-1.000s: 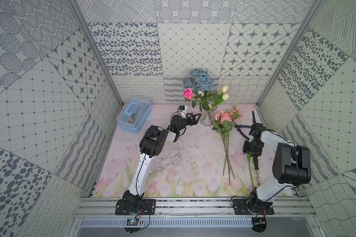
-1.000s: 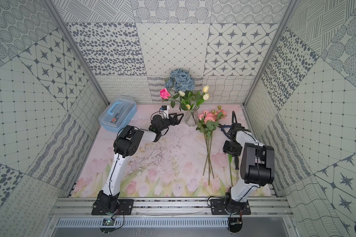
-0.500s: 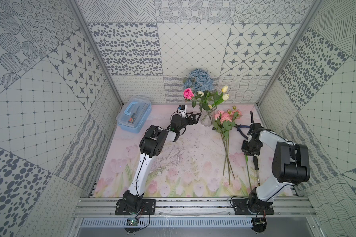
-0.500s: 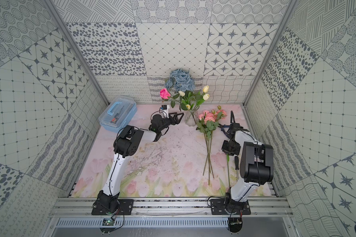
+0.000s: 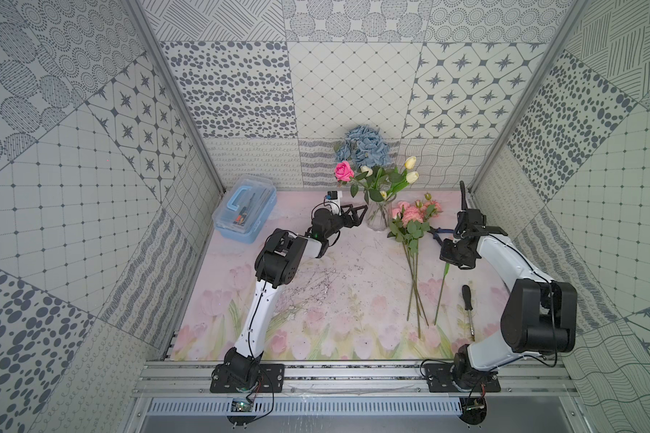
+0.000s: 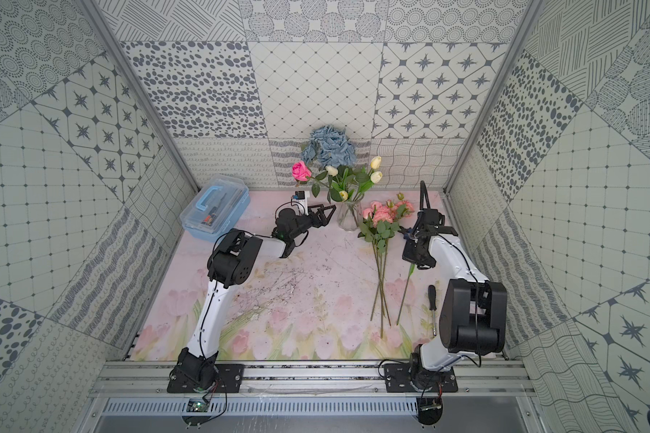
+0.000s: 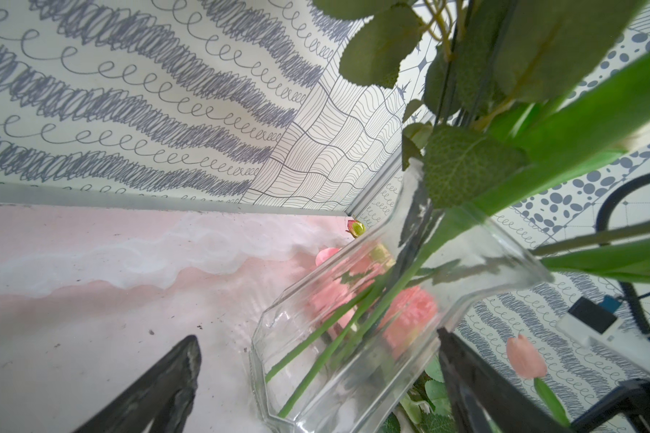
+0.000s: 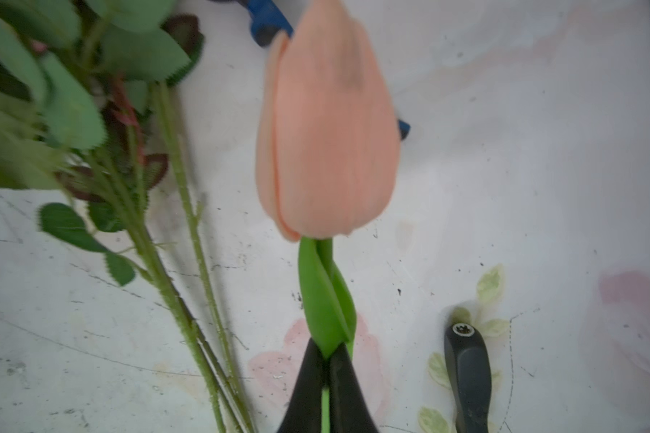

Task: Pick out pink flowers from the vase
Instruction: Pick up the flower at the center of the board, then place the flower at the center of the board.

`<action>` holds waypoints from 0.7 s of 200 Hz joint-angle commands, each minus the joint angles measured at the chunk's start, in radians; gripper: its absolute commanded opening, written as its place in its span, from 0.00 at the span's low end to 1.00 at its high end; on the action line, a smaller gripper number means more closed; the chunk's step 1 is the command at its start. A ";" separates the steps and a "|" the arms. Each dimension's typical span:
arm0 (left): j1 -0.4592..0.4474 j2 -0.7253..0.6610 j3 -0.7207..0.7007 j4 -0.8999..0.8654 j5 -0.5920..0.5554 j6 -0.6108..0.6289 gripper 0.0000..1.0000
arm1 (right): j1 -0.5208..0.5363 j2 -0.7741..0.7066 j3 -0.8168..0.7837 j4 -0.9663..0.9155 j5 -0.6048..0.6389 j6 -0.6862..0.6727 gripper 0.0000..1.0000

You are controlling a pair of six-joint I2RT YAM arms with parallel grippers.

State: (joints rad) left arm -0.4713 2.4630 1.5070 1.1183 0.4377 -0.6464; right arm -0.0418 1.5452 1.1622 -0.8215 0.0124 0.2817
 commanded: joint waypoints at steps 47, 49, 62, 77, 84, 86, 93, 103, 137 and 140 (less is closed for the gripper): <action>-0.001 -0.018 -0.009 0.054 0.015 0.014 0.99 | 0.129 0.207 0.276 0.037 0.017 -0.017 0.06; -0.002 -0.020 -0.009 0.053 0.015 0.012 0.99 | 0.130 0.214 0.281 0.041 0.015 -0.017 0.06; -0.003 -0.027 -0.014 0.049 0.018 0.006 0.99 | 0.131 0.250 0.297 0.072 -0.017 -0.018 0.18; -0.006 -0.038 -0.018 0.018 0.018 0.002 0.99 | 0.131 0.268 0.280 0.101 -0.010 -0.013 0.45; -0.007 -0.045 -0.023 0.003 0.022 -0.002 0.98 | 0.131 0.260 0.252 0.121 0.005 -0.013 0.50; -0.007 -0.048 -0.027 -0.001 0.022 -0.004 0.98 | 0.131 0.253 0.237 0.131 0.011 -0.013 0.52; -0.010 -0.058 -0.042 -0.010 0.022 -0.005 0.98 | 0.129 0.220 0.178 0.181 0.029 -0.009 0.57; -0.013 -0.081 -0.062 -0.030 0.021 -0.013 0.98 | 0.121 0.151 0.073 0.279 0.035 -0.002 0.62; -0.041 -0.189 -0.177 -0.126 0.039 0.017 0.99 | 0.064 -0.079 -0.243 0.546 0.078 -0.020 0.71; -0.048 -0.200 -0.189 -0.142 0.033 0.035 0.99 | 0.057 -0.100 -0.258 0.559 0.077 -0.015 0.72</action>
State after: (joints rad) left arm -0.4873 2.3718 1.4109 1.0660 0.4427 -0.6609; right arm 0.0624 1.5967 1.0325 -0.4973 0.0452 0.2733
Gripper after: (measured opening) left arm 0.985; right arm 0.695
